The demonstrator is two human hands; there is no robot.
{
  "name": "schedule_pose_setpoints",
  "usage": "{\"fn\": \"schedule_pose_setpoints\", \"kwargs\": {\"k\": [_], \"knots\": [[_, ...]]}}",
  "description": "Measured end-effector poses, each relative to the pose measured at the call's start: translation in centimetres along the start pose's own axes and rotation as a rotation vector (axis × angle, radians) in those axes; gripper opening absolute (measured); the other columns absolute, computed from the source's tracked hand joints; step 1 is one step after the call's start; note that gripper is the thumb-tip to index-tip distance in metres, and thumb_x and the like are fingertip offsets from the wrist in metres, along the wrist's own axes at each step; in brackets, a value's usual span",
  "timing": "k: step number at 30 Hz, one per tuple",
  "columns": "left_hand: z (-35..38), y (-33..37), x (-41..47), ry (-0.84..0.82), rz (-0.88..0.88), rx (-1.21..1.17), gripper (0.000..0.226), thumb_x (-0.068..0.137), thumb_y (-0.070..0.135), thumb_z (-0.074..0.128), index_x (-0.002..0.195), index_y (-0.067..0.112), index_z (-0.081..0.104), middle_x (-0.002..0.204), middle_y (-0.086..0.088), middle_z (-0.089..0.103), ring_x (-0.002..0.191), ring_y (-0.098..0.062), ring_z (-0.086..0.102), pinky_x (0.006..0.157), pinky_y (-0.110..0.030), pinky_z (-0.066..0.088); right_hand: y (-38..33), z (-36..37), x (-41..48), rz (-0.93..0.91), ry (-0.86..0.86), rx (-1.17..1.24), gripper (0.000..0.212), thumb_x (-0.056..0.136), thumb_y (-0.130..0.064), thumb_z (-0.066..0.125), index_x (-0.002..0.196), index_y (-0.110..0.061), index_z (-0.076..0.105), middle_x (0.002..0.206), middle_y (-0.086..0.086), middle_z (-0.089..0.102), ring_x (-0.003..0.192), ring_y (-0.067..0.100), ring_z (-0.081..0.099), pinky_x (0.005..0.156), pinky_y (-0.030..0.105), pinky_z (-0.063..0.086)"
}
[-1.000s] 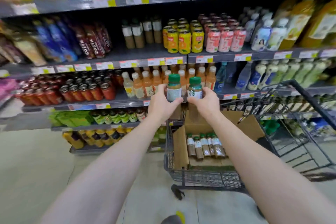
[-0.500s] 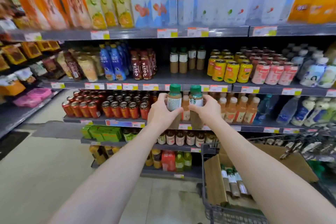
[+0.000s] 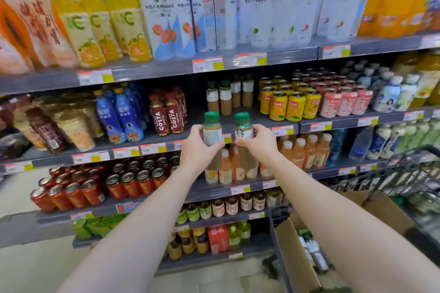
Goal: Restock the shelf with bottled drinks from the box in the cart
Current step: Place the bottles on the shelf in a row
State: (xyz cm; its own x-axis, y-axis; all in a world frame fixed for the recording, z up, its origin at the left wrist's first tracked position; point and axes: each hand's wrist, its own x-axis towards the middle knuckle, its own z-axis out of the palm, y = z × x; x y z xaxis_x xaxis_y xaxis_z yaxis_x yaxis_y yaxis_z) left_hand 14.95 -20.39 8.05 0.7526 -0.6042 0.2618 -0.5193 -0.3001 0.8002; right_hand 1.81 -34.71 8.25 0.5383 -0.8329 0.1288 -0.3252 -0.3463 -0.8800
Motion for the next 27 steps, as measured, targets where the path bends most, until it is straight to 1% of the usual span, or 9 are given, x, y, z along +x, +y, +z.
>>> {"fn": "schedule_pose_setpoints", "kwargs": {"k": [2, 5, 9, 11, 14, 15, 19, 23, 27], "knots": [[0.9, -0.1, 1.5, -0.02, 0.026, 0.031, 0.063, 0.076, 0.049, 0.085, 0.125, 0.03, 0.051, 0.11, 0.012, 0.065, 0.1, -0.011, 0.063, 0.082, -0.032, 0.052, 0.4, 0.0, 1.6, 0.013, 0.013, -0.006, 0.046, 0.074, -0.032, 0.086, 0.113, -0.02, 0.065, 0.1, -0.008, 0.069, 0.086, 0.007, 0.065, 0.075, 0.029, 0.055], [2.5, -0.1, 3.7, -0.059, 0.042, 0.036, 0.066, 0.074, 0.055, 0.084, 0.126, 0.034, 0.049, 0.112, 0.011, 0.067, 0.099, -0.011, 0.066, 0.084, -0.037, 0.059, 1.0, 0.0, 4.9, 0.008, 0.027, -0.007, 0.051, 0.067, -0.039, 0.085, 0.112, -0.022, 0.068, 0.099, -0.008, 0.072, 0.09, 0.011, 0.068, 0.08, 0.038, 0.059], [4.3, -0.1, 7.1, -0.054, 0.033, 0.074, 0.066, 0.073, 0.055, 0.083, 0.125, 0.037, 0.047, 0.113, 0.012, 0.067, 0.101, -0.011, 0.066, 0.084, -0.039, 0.059, 1.1, 0.1, 10.0, -0.027, 0.028, -0.009, 0.047, 0.074, -0.034, 0.085, 0.115, -0.021, 0.066, 0.103, -0.008, 0.07, 0.094, 0.011, 0.065, 0.075, 0.028, 0.052], [5.0, 0.3, 9.1, -0.034, 0.013, 0.053, 0.067, 0.072, 0.054, 0.083, 0.126, 0.036, 0.048, 0.114, 0.012, 0.068, 0.101, -0.011, 0.066, 0.085, -0.04, 0.059, 1.2, 0.1, 12.9, -0.032, 0.018, 0.002, 0.048, 0.075, -0.033, 0.085, 0.116, -0.018, 0.065, 0.103, -0.008, 0.068, 0.094, 0.012, 0.064, 0.074, 0.027, 0.051], [6.1, 0.5, 11.5, 0.003, -0.025, 0.01, 0.066, 0.073, 0.05, 0.085, 0.125, 0.034, 0.049, 0.11, 0.012, 0.068, 0.099, -0.009, 0.067, 0.083, -0.035, 0.059, 2.1, 0.8, 17.0, -0.023, 0.01, 0.03, 0.07, 0.065, -0.046, 0.085, 0.125, -0.016, 0.063, 0.113, -0.002, 0.07, 0.101, 0.018, 0.067, 0.084, 0.038, 0.058], [6.5, 0.6, 12.1, 0.011, -0.038, -0.002, 0.065, 0.073, 0.049, 0.086, 0.124, 0.034, 0.049, 0.106, 0.014, 0.067, 0.097, -0.007, 0.067, 0.082, -0.032, 0.058, 2.4, 1.0, 18.1, -0.015, 0.016, 0.052, 0.073, 0.063, -0.048, 0.084, 0.126, -0.016, 0.063, 0.114, -0.001, 0.071, 0.103, 0.019, 0.067, 0.087, 0.04, 0.058], [8.0, 0.6, 14.3, 0.03, -0.079, -0.056, 0.063, 0.073, 0.042, 0.089, 0.124, 0.029, 0.053, 0.098, 0.018, 0.066, 0.091, 0.001, 0.065, 0.074, -0.02, 0.053, 3.0, 1.8, 22.1, -0.019, 0.028, 0.128, 0.063, 0.066, -0.038, 0.088, 0.12, -0.016, 0.065, 0.112, 0.001, 0.072, 0.101, 0.021, 0.068, 0.089, 0.041, 0.057], [9.0, 0.3, 15.5, 0.026, -0.091, -0.06, 0.06, 0.073, 0.041, 0.09, 0.12, 0.031, 0.054, 0.1, 0.015, 0.068, 0.089, -0.001, 0.067, 0.069, -0.015, 0.051, 3.9, 2.6, 24.7, -0.045, -0.008, 0.13, 0.059, 0.072, -0.028, 0.088, 0.124, -0.015, 0.063, 0.117, 0.005, 0.071, 0.107, 0.024, 0.067, 0.092, 0.035, 0.053], [9.3, 0.4, 16.6, 0.026, -0.074, -0.078, 0.06, 0.074, 0.042, 0.09, 0.12, 0.032, 0.053, 0.103, 0.014, 0.068, 0.088, -0.001, 0.068, 0.066, -0.012, 0.051, 5.3, 3.3, 26.0, -0.079, -0.019, 0.138, 0.059, 0.078, -0.035, 0.083, 0.13, -0.018, 0.061, 0.122, 0.003, 0.07, 0.112, 0.023, 0.064, 0.093, 0.031, 0.05]]}}
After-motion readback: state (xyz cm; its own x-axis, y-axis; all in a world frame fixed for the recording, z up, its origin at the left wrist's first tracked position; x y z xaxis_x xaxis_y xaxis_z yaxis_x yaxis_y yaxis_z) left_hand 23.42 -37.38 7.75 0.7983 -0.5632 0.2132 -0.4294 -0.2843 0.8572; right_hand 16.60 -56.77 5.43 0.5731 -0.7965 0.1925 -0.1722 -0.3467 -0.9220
